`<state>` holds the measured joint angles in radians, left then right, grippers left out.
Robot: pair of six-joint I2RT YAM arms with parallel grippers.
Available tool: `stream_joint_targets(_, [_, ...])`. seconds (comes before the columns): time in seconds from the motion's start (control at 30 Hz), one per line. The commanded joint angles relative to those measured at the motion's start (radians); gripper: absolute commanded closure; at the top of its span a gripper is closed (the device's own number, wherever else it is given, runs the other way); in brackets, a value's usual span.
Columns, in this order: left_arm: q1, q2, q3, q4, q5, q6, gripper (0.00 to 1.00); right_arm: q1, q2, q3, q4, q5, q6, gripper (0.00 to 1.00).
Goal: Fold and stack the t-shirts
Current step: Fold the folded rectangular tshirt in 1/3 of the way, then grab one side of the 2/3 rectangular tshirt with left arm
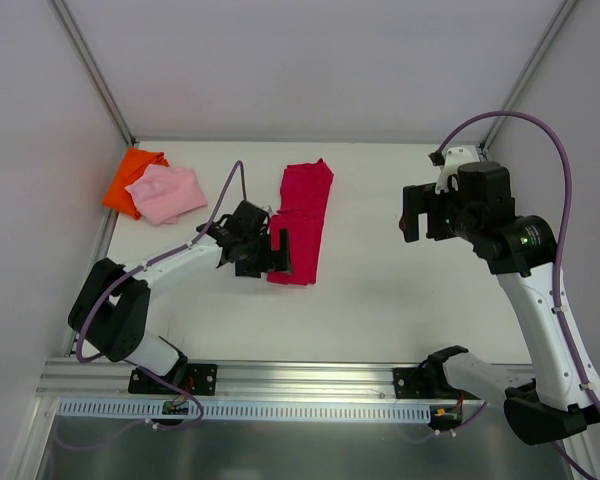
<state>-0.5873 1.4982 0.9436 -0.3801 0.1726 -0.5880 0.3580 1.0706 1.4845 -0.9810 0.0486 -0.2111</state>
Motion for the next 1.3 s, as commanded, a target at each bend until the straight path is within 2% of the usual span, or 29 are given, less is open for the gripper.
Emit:
stream_joint_targets(0.0, [0.009, -0.023, -0.023, 0.099, 0.008, -0.019, 0.01, 0.006, -0.014, 0.02, 0.01, 0.002, 0.001, 0.04])
stream_joint_targets(0.53, [0.009, 0.175, 0.014, 0.198, 0.044, -0.042, 0.01, 0.006, -0.004, 0.056, -0.016, 0.017, -0.011, 0.03])
stream_joint_targets(0.8, [0.009, 0.192, -0.035, 0.243, 0.097, -0.071, 0.03, 0.006, 0.005, 0.062, -0.021, 0.03, -0.019, 0.04])
stream_joint_targets(0.9, [0.009, 0.18, -0.049, 0.248, 0.103, -0.099, 0.28, 0.006, 0.008, 0.06, -0.019, 0.033, -0.02, 0.03])
stream_joint_targets(0.93, [0.009, 0.166, -0.052, 0.248, 0.102, -0.105, 0.41, 0.006, 0.006, 0.06, -0.016, 0.034, -0.019, 0.03])
stream_joint_targets(1.03, [0.009, 0.134, -0.054, 0.231, 0.11, -0.116, 0.55, 0.006, 0.008, 0.056, -0.015, 0.043, -0.02, 0.04])
stream_joint_targets(1.07, [0.009, 0.116, -0.055, 0.225, 0.119, -0.122, 0.65, 0.006, 0.008, 0.054, -0.013, 0.045, -0.022, 0.04])
stream_joint_targets(1.1, [0.009, 0.106, -0.055, 0.219, 0.122, -0.124, 0.71, 0.006, 0.006, 0.056, -0.012, 0.043, -0.022, 0.03])
stream_joint_targets(1.13, [0.009, 0.099, -0.058, 0.213, 0.122, -0.124, 0.86, 0.006, 0.005, 0.056, -0.01, 0.046, -0.024, 0.03])
stream_joint_targets(1.17, [0.009, 0.091, -0.055, 0.205, 0.12, -0.124, 0.95, 0.006, 0.005, 0.056, -0.008, 0.048, -0.022, 0.04])
stream_joint_targets(1.2, [0.009, 0.08, -0.051, 0.192, 0.12, -0.124, 1.0, 0.006, 0.006, 0.056, -0.007, 0.048, -0.022, 0.04])
stream_joint_targets(1.27, [0.009, 0.056, -0.043, 0.179, 0.142, -0.121, 1.0, 0.006, 0.009, 0.056, -0.002, 0.042, -0.022, 0.03])
